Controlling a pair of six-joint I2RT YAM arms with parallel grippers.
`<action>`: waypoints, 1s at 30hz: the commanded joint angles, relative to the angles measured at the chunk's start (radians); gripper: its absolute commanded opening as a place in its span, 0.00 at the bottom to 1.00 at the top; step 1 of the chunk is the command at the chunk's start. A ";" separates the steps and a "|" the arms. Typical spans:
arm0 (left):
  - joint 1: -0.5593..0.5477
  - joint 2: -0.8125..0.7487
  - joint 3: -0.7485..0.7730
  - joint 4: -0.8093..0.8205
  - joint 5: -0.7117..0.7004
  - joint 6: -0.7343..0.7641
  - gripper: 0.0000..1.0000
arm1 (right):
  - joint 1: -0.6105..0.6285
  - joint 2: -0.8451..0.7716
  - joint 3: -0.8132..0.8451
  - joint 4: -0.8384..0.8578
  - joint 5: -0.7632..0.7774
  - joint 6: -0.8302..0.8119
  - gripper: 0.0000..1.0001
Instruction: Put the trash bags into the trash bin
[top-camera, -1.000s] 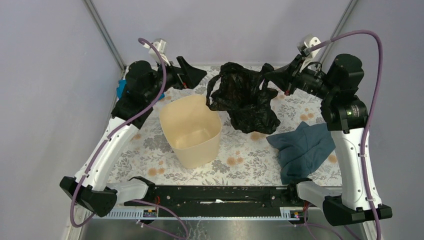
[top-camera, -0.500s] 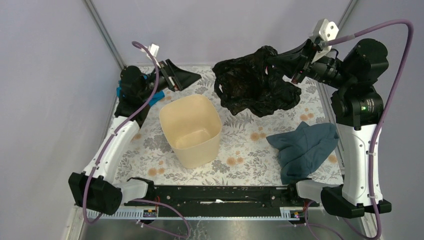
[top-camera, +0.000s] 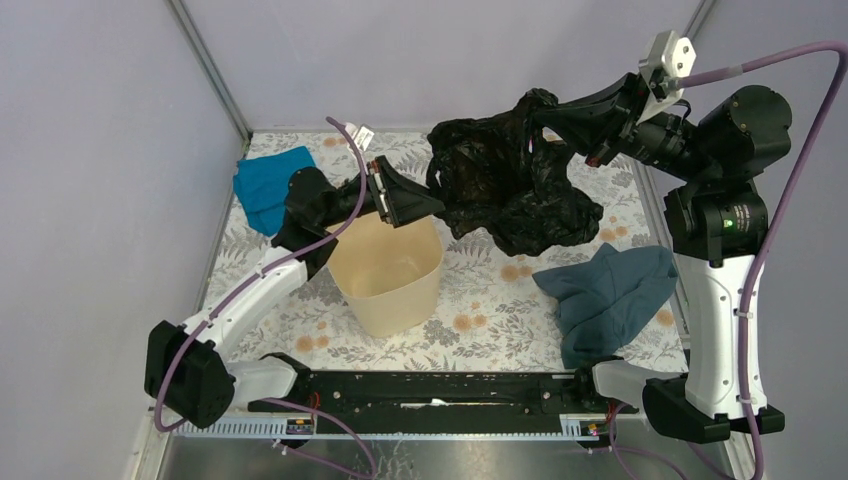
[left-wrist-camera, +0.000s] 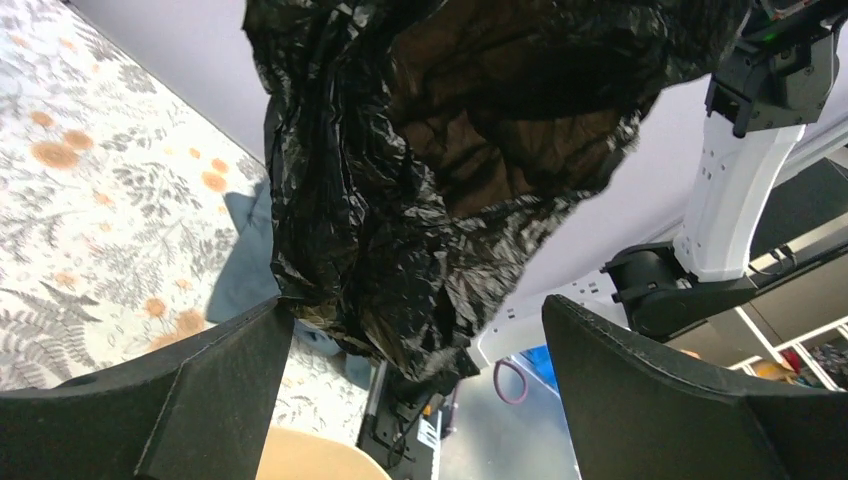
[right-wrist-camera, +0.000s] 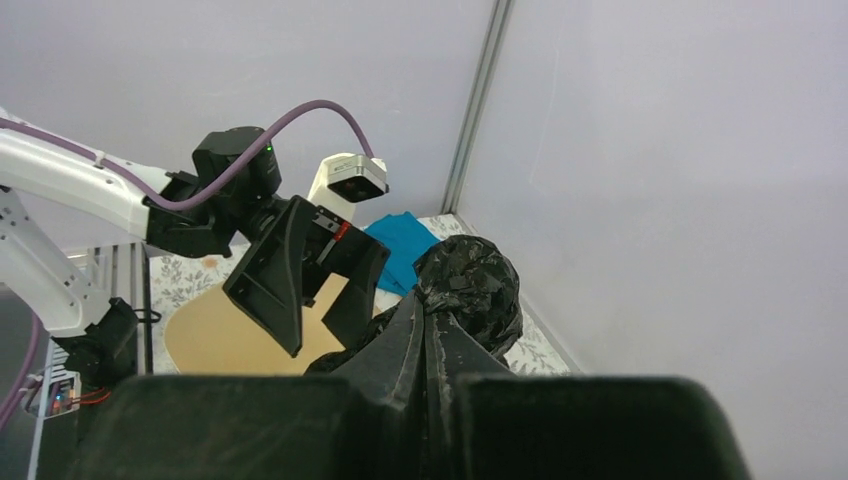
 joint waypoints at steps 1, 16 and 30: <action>0.001 -0.006 0.002 0.093 -0.073 0.034 0.97 | 0.004 -0.024 -0.003 0.100 -0.052 0.081 0.00; 0.034 0.043 -0.038 0.532 -0.004 -0.309 0.61 | 0.004 -0.056 -0.042 0.081 -0.049 0.053 0.00; 0.043 -0.042 -0.088 0.398 0.002 -0.255 0.35 | 0.004 -0.064 -0.065 0.080 0.047 0.035 0.00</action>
